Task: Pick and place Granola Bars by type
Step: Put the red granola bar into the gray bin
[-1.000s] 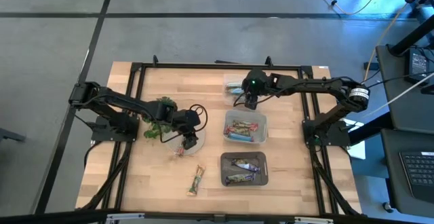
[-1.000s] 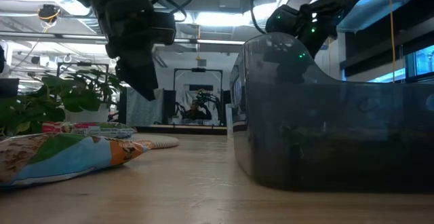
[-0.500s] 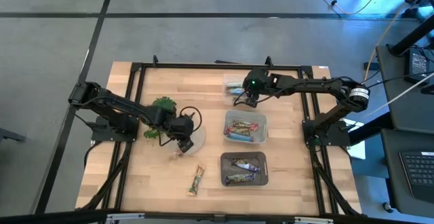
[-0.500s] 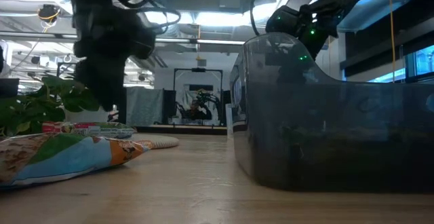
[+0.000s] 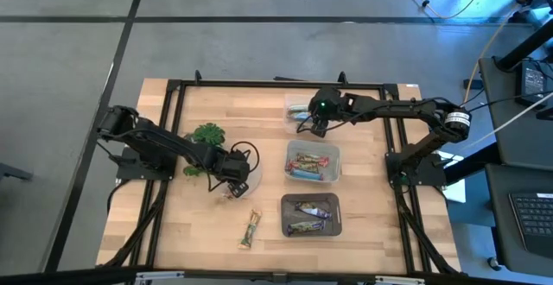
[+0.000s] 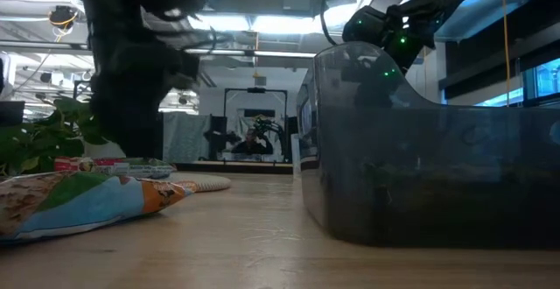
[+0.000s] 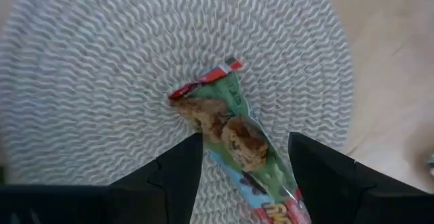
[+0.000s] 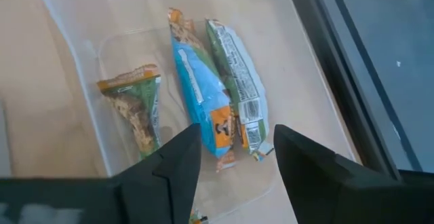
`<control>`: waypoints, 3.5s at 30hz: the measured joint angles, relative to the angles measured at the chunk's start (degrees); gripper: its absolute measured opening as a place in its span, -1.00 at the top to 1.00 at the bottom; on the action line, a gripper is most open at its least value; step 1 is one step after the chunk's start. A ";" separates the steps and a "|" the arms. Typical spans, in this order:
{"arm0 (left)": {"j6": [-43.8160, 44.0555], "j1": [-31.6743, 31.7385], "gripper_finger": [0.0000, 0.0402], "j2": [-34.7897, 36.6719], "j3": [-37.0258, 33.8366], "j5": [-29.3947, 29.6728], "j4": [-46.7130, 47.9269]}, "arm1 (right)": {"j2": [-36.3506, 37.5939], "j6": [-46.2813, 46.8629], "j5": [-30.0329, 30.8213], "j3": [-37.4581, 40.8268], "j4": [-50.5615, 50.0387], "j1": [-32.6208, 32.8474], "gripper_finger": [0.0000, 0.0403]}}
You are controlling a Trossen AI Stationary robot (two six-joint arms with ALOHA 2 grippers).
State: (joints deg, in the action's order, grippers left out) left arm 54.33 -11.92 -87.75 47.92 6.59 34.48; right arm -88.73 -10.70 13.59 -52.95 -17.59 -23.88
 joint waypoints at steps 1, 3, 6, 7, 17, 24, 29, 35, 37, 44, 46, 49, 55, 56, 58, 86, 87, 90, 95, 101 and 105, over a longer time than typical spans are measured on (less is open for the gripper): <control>0.02 0.00 -0.04 -0.69 0.00 -0.36 -0.05 | 0.00 0.02 -0.16 0.00 -0.06 0.00 0.07; 0.43 0.02 -0.04 -1.89 0.00 -0.80 0.01 | 0.00 0.00 -0.20 0.00 -0.04 0.00 0.07; 0.50 0.16 -0.04 -3.16 0.02 -1.30 -0.39 | 0.00 0.00 -0.20 0.00 -0.14 0.00 0.07; 0.50 0.17 -0.04 -3.29 0.02 -1.30 -0.15 | 0.00 0.00 -0.20 0.00 -0.21 0.00 0.07; 0.47 0.13 -0.05 -3.47 0.02 -1.27 -0.33 | 0.00 0.00 -0.22 0.00 -0.57 0.00 0.07; 0.06 0.13 -0.04 -3.47 0.02 -0.49 -0.37 | 0.00 -0.07 -0.22 0.00 -0.56 0.00 0.07; -2.78 0.13 0.03 -3.47 0.02 -0.98 -0.42 | 0.00 -0.13 -0.22 0.00 -0.56 0.00 0.07; -4.57 0.14 0.31 -3.47 0.02 -1.09 -0.42 | 0.00 -0.24 -0.22 0.00 -0.56 0.00 0.07; -4.60 0.36 0.41 -3.47 0.02 -1.18 -0.42 | 0.00 -0.24 -0.22 0.00 -0.58 0.00 0.07; -9.50 1.83 0.66 -2.78 1.66 -1.77 -0.17 | 0.00 -0.28 -0.22 0.00 -0.52 0.02 0.07; -12.40 2.39 0.70 -2.68 3.43 -1.77 -0.31 | 0.00 -1.21 -0.22 0.00 -0.52 0.02 0.07; -17.73 3.36 0.73 -2.68 6.28 -1.64 -0.20 | 0.00 -2.30 -0.26 0.00 0.24 0.64 0.06; -28.21 5.52 0.72 -2.68 11.35 2.73 -2.05 | 0.00 -3.30 -7.41 0.00 4.62 3.69 0.06; -30.26 5.84 0.72 -2.68 11.99 3.63 -2.41 | 0.00 -3.28 -9.87 0.00 5.64 4.29 0.06; -34.18 6.40 0.73 -2.68 12.76 4.70 -4.11 | 0.00 -3.30 -14.52 0.00 8.21 5.54 0.06; -55.15 9.90 0.74 -2.68 13.00 7.39 -21.84 | 0.02 -4.50 -31.05 0.02 23.72 16.60 0.06; -55.15 9.88 0.74 -2.68 13.00 8.04 -22.01 | 0.03 -4.52 -30.98 0.02 23.90 16.63 0.06; -55.12 9.88 0.76 -2.68 13.00 9.81 -22.55 | 0.04 -4.42 -30.75 0.02 24.04 16.72 0.07; -53.97 9.88 0.78 -2.68 13.00 11.01 -22.86 | 0.04 -3.27 -30.56 0.02 23.98 16.94 0.07; -53.31 9.91 0.78 -2.67 13.00 11.72 -24.76 | 0.04 -2.72 -28.24 0.02 24.86 16.98 0.07; -52.96 9.97 0.78 -2.68 13.00 11.96 -25.06 | 0.04 -1.24 -25.65 0.02 25.36 17.03 0.07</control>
State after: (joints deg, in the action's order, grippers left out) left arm 1.37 -1.96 -90.43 60.93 18.55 9.42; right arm -88.68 -11.94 -12.06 -52.93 7.77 -6.85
